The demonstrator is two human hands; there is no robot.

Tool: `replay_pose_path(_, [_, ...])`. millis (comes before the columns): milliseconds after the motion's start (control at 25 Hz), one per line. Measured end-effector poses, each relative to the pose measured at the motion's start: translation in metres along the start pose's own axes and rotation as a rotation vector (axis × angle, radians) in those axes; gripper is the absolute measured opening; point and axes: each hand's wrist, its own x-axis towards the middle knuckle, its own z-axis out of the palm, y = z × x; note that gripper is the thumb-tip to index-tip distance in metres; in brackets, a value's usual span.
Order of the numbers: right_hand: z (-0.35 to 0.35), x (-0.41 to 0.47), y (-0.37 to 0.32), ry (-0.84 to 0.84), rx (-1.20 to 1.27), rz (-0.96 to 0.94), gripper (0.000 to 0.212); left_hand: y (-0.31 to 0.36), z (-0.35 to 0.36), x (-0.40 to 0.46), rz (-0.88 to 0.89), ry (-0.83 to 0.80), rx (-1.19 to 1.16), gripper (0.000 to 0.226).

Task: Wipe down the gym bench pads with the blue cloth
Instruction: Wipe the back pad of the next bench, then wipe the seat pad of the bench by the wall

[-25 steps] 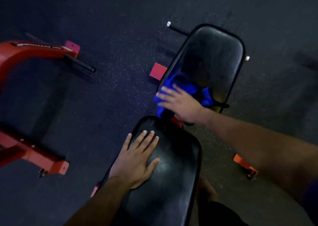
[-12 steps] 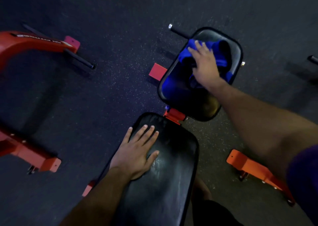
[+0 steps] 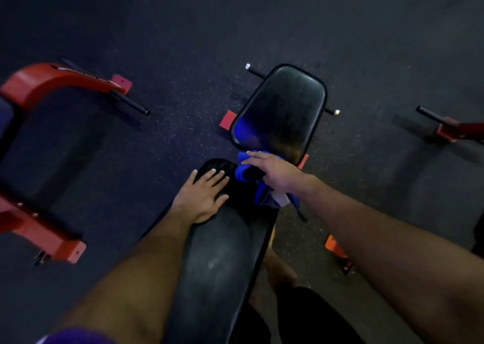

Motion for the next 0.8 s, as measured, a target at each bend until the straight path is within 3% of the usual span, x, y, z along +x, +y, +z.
replay_pose_path(80, [-0.023, -0.044, -0.027, 0.079, 0.074, 0.043, 0.077, 0.013, -0.006, -0.007, -0.082, -0.022, -0.05, 0.067])
replay_pose_path(200, [-0.05, -0.117, -0.064, 0.164, 0.05, 0.057, 0.07, 0.056, -0.018, -0.052, -0.196, 0.113, -0.4, 0.067])
replay_pose_path(400, [-0.06, -0.21, -0.103, 0.234, 0.089, 0.009, 0.066, 0.127, -0.044, -0.117, -0.07, 0.346, -0.855, 0.077])
replay_pose_path(520, [-0.064, -0.26, -0.118, 0.306, 0.097, 0.009, 0.068, 0.151, -0.071, -0.136, 0.047, 0.467, -0.875, 0.092])
replay_pose_path(640, [-0.068, -0.311, -0.122, 0.357, 0.157, 0.024, 0.071, 0.177, -0.111, -0.14, 0.277, 0.474, -0.791, 0.097])
replay_pose_path(800, [-0.084, -0.369, -0.104, 0.48, 0.295, 0.094, 0.061, 0.237, -0.168, -0.138, 0.483, 0.369, -0.784, 0.053])
